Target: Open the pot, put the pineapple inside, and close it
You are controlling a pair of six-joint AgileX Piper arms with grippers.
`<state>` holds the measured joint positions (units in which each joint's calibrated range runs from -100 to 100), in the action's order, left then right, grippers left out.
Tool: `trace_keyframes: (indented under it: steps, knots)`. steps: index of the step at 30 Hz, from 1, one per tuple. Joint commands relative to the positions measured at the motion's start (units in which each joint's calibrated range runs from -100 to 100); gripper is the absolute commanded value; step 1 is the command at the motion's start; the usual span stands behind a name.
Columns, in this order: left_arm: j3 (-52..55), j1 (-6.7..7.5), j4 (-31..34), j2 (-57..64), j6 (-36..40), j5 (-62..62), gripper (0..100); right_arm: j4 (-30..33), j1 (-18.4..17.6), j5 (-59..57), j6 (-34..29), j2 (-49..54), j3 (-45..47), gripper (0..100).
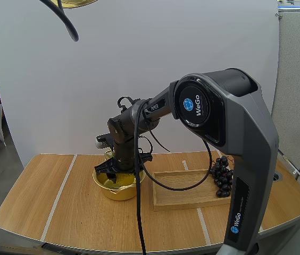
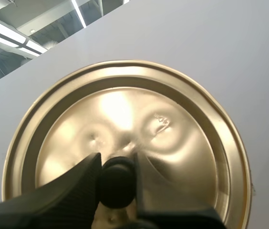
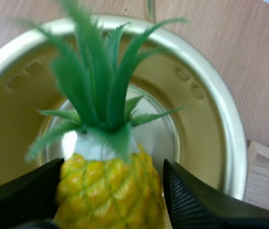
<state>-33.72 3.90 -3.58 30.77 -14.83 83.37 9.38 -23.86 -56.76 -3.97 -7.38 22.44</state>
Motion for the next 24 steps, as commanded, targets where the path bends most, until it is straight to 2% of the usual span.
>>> trace_keyframes:
  steps: [1,9,14,24]
  knots:
    - [-0.39,0.14,-0.04,0.32,0.69,-0.92,0,-0.24,0.06,-2.83,0.24,0.32,-0.39,100]
    - [-0.39,0.14,-0.04,0.32,0.69,-0.92,0,-0.24,0.06,-7.5,0.24,4.7,-0.39,100]
    - [-0.39,0.14,-0.04,0.32,0.69,-0.92,0,-0.24,0.06,-11.1,0.24,12.53,-0.39,100]
    - [-0.39,0.14,-0.04,0.32,0.69,-0.92,0,-0.13,0.06,-25.23,0.24,34.46,0.09,100]
